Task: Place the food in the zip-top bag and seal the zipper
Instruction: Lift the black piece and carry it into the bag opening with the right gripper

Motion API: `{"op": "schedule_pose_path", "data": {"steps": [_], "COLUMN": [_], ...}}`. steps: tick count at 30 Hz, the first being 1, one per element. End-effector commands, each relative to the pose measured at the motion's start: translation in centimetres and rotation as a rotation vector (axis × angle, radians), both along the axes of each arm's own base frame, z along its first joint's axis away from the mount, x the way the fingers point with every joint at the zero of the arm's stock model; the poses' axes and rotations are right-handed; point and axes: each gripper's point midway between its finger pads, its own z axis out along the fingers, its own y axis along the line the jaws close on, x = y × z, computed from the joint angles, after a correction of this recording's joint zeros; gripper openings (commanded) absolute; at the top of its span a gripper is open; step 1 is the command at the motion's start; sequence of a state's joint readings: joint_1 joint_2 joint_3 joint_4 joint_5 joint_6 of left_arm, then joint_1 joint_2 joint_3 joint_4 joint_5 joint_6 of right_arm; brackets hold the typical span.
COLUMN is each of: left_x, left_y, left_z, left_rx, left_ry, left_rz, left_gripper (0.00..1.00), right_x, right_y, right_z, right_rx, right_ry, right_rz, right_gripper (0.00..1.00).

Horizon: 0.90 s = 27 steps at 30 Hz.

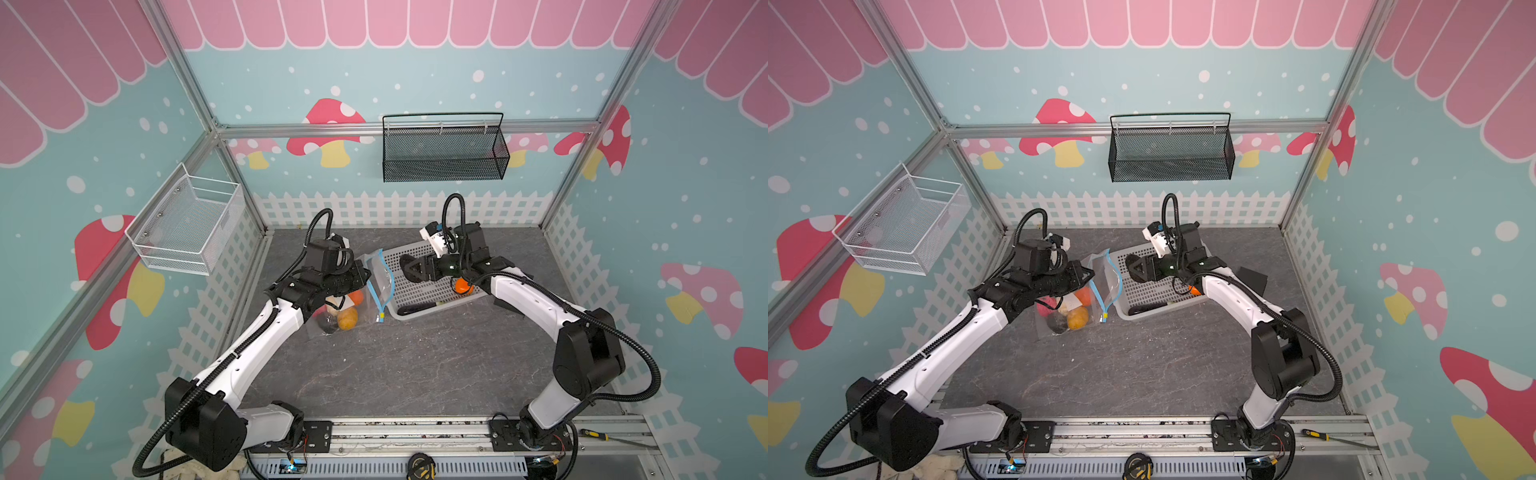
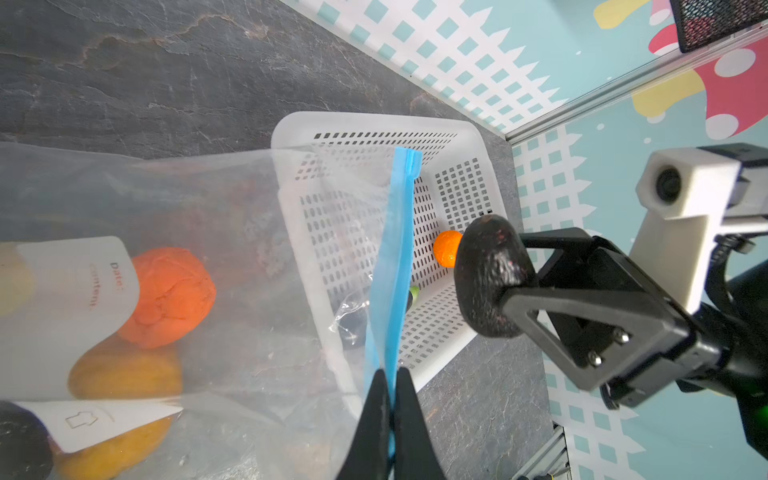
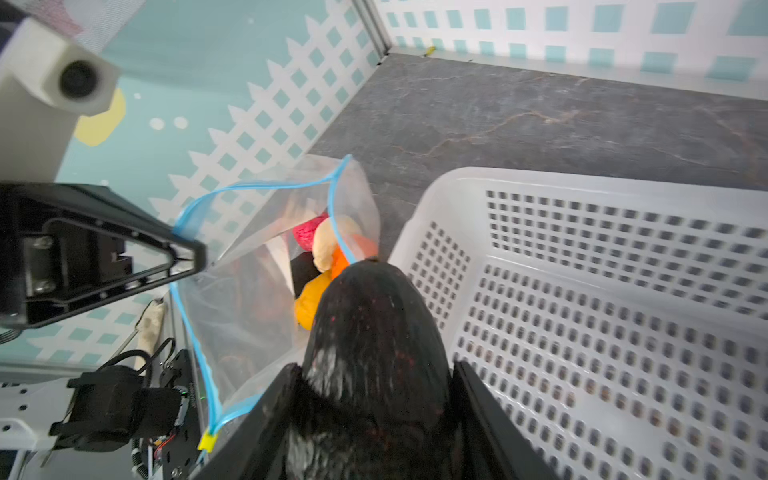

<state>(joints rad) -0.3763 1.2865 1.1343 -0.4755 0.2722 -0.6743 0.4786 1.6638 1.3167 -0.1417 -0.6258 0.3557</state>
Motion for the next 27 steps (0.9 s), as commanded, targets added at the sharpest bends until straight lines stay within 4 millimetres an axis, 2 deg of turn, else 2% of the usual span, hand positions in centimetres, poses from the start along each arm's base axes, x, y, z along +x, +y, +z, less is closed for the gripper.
{"op": "schedule_pose_path", "data": {"steps": [1,14,17,19,20,21,27], "left_x": [0.4,0.4,0.4,0.5,0.5,0.5,0.7], "left_y": [-0.1,-0.1,-0.1,-0.1,0.0,-0.1,-0.1], "left_z": [1.7,2.0,2.2,2.3,2.3,2.3,1.8], "left_rx": [-0.006,0.003,0.001,-0.001,0.001,0.001,0.005], "left_ry": [-0.037,-0.046,-0.048,-0.05,-0.051,-0.051,-0.041], "left_rz": [0.009,0.008,0.01,0.01,0.011,0.01,0.011], "left_gripper": [0.0,0.0,0.0,0.0,0.0,0.0,0.0], "right_x": [0.2,0.9,1.3,1.3,1.6,1.7,2.1], "right_y": [1.8,7.2,7.9,8.2,8.5,8.7,9.1], "right_z": [2.5,0.5,0.1,0.5,-0.9,-1.3,-1.6], "right_rx": [0.059,0.072,0.065,0.069,0.055,0.051,0.057], "right_ry": [-0.058,-0.009,-0.005,-0.014,0.009,0.015,0.028], "right_rz": [0.036,0.115,0.115,0.116,0.114,0.111,0.095], "right_gripper": [0.48,0.47,0.47,0.47,0.47,0.47,0.47]}}
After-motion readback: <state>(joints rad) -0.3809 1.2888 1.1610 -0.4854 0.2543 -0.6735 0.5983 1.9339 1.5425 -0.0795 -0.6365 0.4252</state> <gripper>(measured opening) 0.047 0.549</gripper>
